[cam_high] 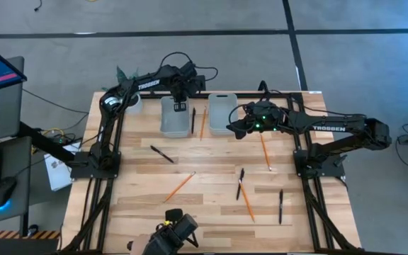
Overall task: Sort pens & pencils
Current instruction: Move the bottom gray bin to the top left of the table
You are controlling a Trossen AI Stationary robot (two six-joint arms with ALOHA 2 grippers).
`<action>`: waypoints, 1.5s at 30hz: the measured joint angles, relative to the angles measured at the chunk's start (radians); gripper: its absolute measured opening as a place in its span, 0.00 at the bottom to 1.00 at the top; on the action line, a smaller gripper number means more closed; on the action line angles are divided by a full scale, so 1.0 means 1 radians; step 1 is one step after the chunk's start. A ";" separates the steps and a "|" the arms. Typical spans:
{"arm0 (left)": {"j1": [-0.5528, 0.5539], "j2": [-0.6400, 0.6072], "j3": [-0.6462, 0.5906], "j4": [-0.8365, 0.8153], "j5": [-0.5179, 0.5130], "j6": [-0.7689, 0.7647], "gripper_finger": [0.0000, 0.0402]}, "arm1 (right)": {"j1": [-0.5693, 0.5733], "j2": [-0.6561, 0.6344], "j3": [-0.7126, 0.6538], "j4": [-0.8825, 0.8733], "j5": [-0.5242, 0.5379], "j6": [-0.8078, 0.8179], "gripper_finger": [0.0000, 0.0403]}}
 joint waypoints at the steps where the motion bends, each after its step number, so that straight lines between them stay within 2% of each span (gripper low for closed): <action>1: 0.000 0.000 0.000 -0.006 0.000 0.000 0.10 | 0.000 0.000 0.000 0.000 0.000 0.000 0.55; 7: 0.005 -0.001 -0.022 -0.032 -0.015 0.005 0.10 | 0.000 0.000 0.000 -0.006 0.001 0.000 0.55; 18: 0.008 -0.002 -0.142 -0.054 -0.036 0.054 0.10 | 0.000 0.000 0.000 -0.044 0.001 0.000 0.55; 25: 0.007 -0.002 -0.142 -0.045 -0.157 0.111 0.10 | 0.000 0.000 0.000 -0.044 0.001 0.000 0.55; 33: 0.008 -0.002 -0.142 -0.040 -0.124 0.102 0.10 | 0.000 0.000 0.000 -0.045 0.001 0.000 0.55; 38: 0.016 -0.002 -0.142 -0.036 -0.128 0.074 0.15 | 0.000 0.000 0.000 -0.044 0.001 0.000 0.55; 45: 0.050 -0.002 -0.142 -0.042 -0.132 0.031 0.31 | 0.000 0.000 0.000 -0.045 0.001 0.000 0.55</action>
